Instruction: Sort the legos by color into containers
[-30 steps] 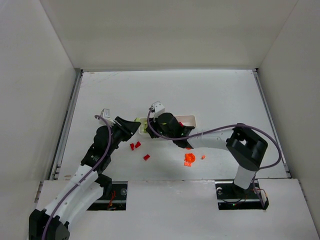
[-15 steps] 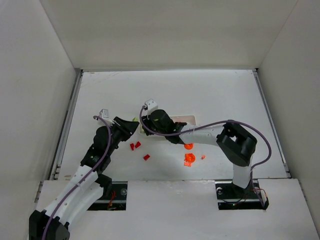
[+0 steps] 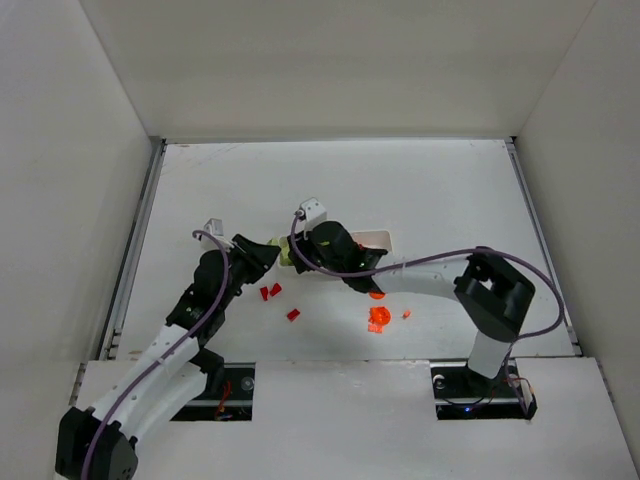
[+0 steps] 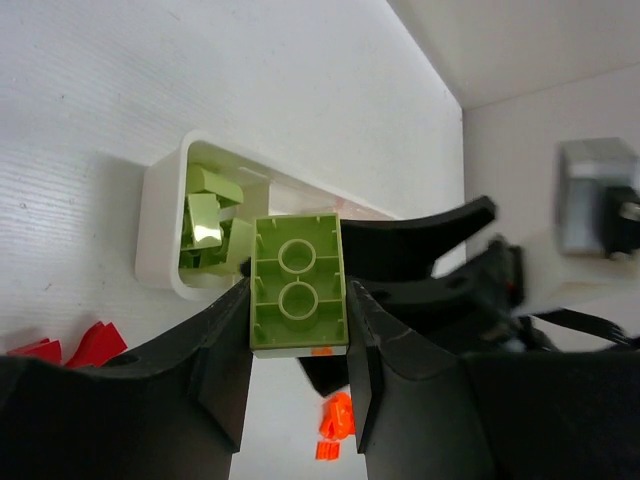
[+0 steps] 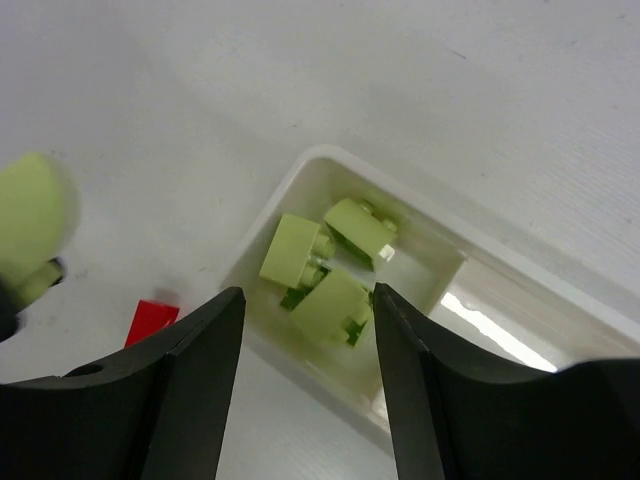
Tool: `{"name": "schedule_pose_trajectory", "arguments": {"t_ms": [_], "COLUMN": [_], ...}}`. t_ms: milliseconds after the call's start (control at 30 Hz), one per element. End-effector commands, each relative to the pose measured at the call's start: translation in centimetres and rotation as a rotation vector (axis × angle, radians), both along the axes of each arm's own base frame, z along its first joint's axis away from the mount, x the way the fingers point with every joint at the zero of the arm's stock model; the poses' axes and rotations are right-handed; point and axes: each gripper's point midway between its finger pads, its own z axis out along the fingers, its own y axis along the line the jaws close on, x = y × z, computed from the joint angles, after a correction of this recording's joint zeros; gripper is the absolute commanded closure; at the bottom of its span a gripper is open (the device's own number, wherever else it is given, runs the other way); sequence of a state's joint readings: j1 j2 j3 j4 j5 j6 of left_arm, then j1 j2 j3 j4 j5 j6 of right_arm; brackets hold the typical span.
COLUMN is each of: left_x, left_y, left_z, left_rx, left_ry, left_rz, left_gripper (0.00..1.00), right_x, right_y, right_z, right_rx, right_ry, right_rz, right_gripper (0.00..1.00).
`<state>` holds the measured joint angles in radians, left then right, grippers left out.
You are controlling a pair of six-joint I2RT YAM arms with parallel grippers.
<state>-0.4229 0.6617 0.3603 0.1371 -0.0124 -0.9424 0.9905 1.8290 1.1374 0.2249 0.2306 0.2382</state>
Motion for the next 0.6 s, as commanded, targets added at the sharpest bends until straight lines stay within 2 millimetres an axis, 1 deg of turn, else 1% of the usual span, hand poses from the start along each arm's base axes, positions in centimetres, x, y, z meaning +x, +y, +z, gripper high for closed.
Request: {"name": "schedule_pose_trajectory", "arguments": {"t_ms": [0, 100, 167, 267, 367, 400, 467, 567], "left_x": [0.7, 1.1, 1.2, 1.6, 2.1, 2.4, 3.3, 4.6], "left_y": [-0.7, -1.8, -3.0, -4.7, -6.7, -7.1, -7.0, -6.2], "left_z": [1.9, 1.7, 1.3, 0.9, 0.6, 0.2, -0.5, -1.4], "left_rx": [0.018, 0.061, 0.106, 0.186, 0.299, 0.344, 0.428, 0.551], "left_ry": [-0.057, -0.049, -0.041, -0.032, -0.036, -0.031, -0.004, 0.021], "left_rz": [-0.013, -0.040, -0.078, -0.115, -0.166, -0.170, -0.152, -0.124], "left_gripper": [0.87, 0.87, 0.88, 0.88, 0.88, 0.88, 0.88, 0.88], "right_x": [-0.3, -0.5, -0.4, -0.3, -0.6, -0.7, -0.8, -1.2], "right_y": [-1.0, -3.5, -5.7, -8.9, -11.1, -11.6, -12.3, -13.0], "right_z": [6.0, 7.3, 7.7, 7.6, 7.1, 6.9, 6.5, 6.2], "right_rx": [0.160, 0.211, 0.245, 0.270, 0.287, 0.286, 0.282, 0.296], "right_ry": [-0.082, -0.094, -0.097, -0.091, -0.074, -0.072, -0.071, -0.073], "right_rz": [-0.041, -0.095, -0.154, -0.230, -0.260, -0.267, -0.276, -0.281], "right_gripper": [0.39, 0.37, 0.38, 0.38, 0.38, 0.38, 0.38, 0.38]}}
